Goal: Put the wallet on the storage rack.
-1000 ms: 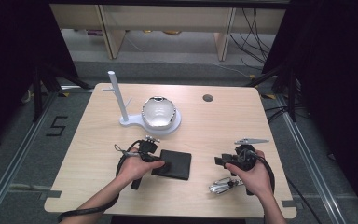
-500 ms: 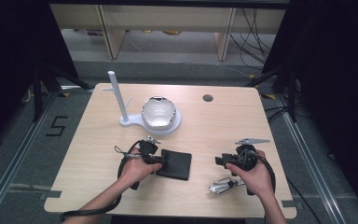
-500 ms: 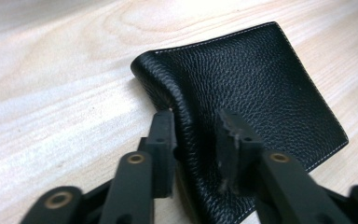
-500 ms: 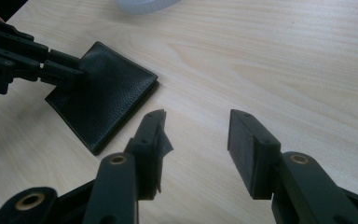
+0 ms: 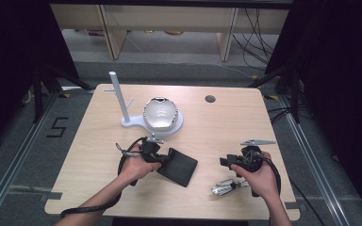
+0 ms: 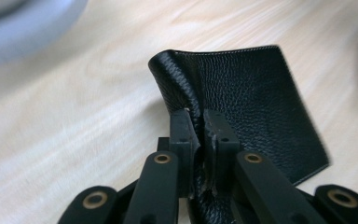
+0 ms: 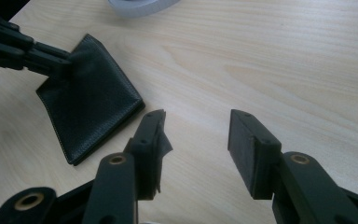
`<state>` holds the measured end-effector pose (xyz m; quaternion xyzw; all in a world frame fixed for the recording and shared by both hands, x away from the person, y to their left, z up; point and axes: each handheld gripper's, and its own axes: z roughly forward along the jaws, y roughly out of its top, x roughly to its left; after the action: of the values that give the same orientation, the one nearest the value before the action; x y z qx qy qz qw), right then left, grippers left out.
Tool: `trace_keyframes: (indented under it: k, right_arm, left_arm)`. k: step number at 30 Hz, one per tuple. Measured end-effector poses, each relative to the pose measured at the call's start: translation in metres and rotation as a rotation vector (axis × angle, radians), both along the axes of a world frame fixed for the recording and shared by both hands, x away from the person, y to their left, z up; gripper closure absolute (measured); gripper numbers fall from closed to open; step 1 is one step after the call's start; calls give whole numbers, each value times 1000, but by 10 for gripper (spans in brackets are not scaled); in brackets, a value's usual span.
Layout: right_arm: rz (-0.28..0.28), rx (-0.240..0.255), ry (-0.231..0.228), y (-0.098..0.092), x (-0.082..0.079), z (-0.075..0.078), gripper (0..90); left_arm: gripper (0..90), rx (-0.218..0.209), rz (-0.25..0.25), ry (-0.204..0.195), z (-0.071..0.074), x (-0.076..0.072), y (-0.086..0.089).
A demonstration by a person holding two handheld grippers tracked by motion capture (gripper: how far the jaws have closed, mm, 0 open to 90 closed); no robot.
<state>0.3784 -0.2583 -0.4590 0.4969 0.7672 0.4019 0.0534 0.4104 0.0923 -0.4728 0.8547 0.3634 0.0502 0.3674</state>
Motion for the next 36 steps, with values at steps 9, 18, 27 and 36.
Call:
trace_keyframes:
  k: [9, 18, 27, 36]
  right_arm:
    - [-7, 19, -15, -4, 0, 2, 568]
    - [-12, 8, -13, -3, -1, 2, 565]
    - [-24, 5, -11, -3, -1, 1, 562]
    - [-32, 37, 2, -3, -2, 1, 559]
  left_arm:
    - [826, 84, -150, -203, 42, -13, 9]
    - [824, 226, -234, -328, 67, -13, 27]
    - [823, 317, -269, -394, 84, -7, 30]
    - [824, 363, -274, -451, 95, -2, 30]
